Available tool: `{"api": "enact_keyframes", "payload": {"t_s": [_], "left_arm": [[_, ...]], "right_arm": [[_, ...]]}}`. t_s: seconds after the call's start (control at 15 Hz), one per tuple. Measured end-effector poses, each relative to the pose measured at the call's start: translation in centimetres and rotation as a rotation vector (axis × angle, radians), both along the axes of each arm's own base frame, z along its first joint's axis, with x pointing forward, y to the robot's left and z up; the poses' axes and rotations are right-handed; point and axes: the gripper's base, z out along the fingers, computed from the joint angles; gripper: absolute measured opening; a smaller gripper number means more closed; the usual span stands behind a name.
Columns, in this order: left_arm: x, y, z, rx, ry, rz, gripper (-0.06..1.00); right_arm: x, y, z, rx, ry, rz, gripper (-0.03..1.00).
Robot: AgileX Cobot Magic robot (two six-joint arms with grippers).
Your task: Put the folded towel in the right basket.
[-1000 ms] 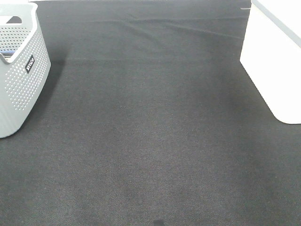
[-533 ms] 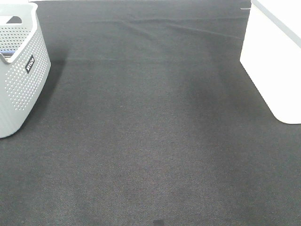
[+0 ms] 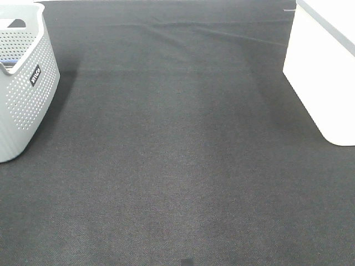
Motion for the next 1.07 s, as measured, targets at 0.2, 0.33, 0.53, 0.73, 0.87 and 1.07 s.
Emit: {"api": "enact_keyframes", "payload": {"t_s": [0.2, 0.33, 0.53, 0.73, 0.87, 1.07], "left_arm": [[0.0, 0.0, 0.0, 0.000, 0.000, 0.000, 0.97], [0.0, 0.0, 0.0, 0.000, 0.000, 0.000, 0.97], [0.0, 0.0, 0.0, 0.000, 0.000, 0.000, 0.97], [0.0, 0.0, 0.0, 0.000, 0.000, 0.000, 0.97], [0.0, 0.0, 0.0, 0.000, 0.000, 0.000, 0.97], [0.0, 0.0, 0.0, 0.000, 0.000, 0.000, 0.97]], "right_arm": [[-4.0, -0.5, -1.5, -0.005, 0.069, -0.003, 0.74], [-8.2, -0.9, -3.2, -0.010, 0.124, -0.007, 0.74], [-15.8, -1.8, -7.2, -0.014, 0.214, -0.022, 0.74], [-21.3, -2.4, -10.4, -0.011, 0.193, -0.026, 0.74], [-24.3, -2.8, -11.6, -0.004, 0.134, -0.026, 0.74], [-27.6, -3.3, -11.8, -0.010, -0.085, 0.012, 0.74]]}}
